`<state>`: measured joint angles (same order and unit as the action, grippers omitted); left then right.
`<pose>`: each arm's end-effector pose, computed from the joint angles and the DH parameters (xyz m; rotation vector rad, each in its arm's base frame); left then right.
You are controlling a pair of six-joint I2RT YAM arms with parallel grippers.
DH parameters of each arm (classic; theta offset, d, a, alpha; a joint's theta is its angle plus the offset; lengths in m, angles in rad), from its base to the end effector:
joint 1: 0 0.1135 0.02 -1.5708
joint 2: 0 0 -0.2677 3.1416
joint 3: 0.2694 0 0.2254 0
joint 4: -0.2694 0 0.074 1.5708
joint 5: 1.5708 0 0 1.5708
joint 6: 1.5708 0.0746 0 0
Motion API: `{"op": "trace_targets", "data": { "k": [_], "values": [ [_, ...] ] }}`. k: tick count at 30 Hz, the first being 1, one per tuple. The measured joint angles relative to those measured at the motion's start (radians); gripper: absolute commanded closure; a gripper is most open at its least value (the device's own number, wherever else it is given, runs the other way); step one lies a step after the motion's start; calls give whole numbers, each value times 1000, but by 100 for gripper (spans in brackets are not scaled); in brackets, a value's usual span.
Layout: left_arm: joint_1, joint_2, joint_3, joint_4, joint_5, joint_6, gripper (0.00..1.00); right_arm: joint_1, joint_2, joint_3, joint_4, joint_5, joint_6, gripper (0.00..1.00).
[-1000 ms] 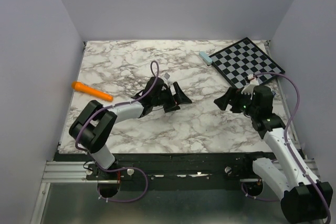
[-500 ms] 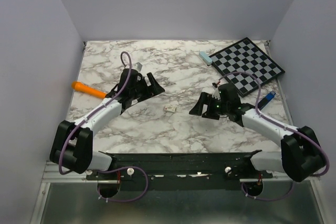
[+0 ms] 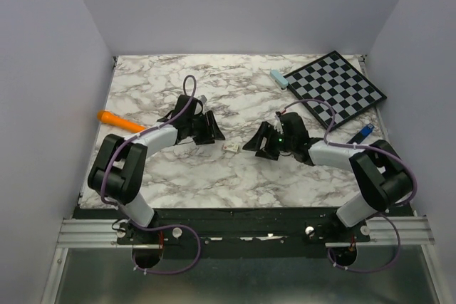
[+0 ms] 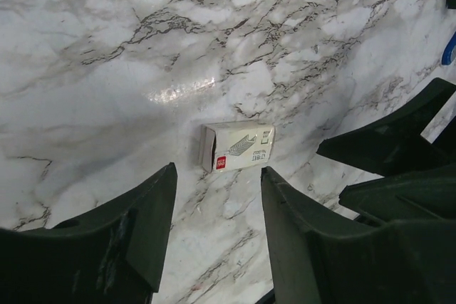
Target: Load the staples into the stapler
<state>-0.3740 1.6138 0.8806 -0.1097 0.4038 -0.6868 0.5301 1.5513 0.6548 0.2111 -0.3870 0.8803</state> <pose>0.2946 -0.1471 0.1737 -0.2009 2.5508 -0.9420 0.2516 0.1801 0.1583 0.2043 2.4710 1.1270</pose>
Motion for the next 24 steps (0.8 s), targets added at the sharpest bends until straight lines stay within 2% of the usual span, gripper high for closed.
{"op": "trace_targets", "data": {
  "k": [2, 3, 8, 18, 19, 24],
  "values": [
    [0, 28, 17, 2, 26, 10, 43, 5, 26, 6, 21, 0, 16, 26],
    [0, 39, 22, 2, 34, 13, 47, 6, 35, 10, 28, 0, 21, 27],
    [0, 85, 29, 6, 75, 31, 47, 15, 87, 37, 62, 0, 45, 36],
    [1, 126, 29, 27, 115, 38, 49, 19, 173, 72, 95, -4, 62, 43],
    [1, 127, 29, 31, 117, 39, 53, 19, 183, 76, 97, -5, 62, 43],
    [1, 147, 29, 57, 136, 40, 60, 19, 218, 90, 126, -22, 68, 45]
  ]
}}
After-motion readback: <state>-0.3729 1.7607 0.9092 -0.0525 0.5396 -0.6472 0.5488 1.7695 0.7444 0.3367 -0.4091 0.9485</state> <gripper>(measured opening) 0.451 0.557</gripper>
